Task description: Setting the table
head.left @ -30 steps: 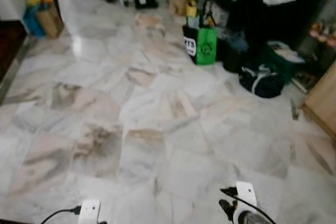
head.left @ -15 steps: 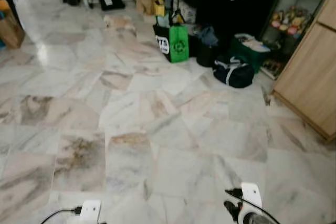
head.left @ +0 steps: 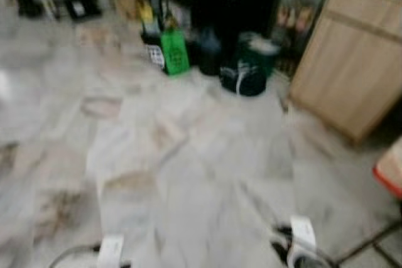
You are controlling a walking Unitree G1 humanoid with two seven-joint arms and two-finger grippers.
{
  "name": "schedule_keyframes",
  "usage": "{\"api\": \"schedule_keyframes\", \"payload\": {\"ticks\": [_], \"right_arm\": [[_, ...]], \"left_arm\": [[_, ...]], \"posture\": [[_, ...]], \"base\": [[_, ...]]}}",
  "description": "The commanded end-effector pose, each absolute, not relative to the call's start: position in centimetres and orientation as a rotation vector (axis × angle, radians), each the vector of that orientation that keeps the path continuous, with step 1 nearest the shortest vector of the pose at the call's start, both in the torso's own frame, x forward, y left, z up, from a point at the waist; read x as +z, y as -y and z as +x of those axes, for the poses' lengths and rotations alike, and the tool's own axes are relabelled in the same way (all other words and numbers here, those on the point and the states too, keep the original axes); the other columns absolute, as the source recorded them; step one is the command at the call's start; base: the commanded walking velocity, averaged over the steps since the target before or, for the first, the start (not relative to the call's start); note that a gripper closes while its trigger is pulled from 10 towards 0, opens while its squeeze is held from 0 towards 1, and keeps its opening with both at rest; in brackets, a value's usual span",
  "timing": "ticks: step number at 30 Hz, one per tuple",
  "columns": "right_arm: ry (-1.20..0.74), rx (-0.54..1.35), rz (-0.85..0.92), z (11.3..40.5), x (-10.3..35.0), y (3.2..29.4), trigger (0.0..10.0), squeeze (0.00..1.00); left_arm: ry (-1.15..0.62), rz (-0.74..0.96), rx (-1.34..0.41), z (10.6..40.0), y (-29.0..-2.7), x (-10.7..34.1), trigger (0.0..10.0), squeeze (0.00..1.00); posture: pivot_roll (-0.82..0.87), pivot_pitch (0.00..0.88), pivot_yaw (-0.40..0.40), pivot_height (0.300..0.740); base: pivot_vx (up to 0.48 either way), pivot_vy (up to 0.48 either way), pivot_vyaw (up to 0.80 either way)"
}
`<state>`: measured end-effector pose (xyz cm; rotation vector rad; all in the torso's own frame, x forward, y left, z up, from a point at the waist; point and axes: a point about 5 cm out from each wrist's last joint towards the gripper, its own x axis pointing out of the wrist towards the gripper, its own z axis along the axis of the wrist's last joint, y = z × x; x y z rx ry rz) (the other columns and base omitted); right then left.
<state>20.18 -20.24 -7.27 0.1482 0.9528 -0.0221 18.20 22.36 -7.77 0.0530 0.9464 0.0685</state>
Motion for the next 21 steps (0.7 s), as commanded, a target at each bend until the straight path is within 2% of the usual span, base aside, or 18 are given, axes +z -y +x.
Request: {"api": "schedule_keyframes", "payload": {"ticks": [1,21], "right_arm": [[-0.96,-0.017,0.158,20.01,-7.44,19.75,10.0,0.0],[-0.96,-0.044,0.187,19.76,-7.62,19.53,10.0,0.0]], "left_arm": [[-0.97,0.07,0.07,17.6,-22.9,-7.95,10.0,0.0],[-0.963,0.105,0.043,18.12,-23.01,-7.67,10.0,0.0]], "posture": [[0.04,0.057,-0.035,0.74],[0.03,0.036,-0.007,0.74]], "base": [[0.0,0.0,-0.79],[0.0,0.0,-0.79]]}}
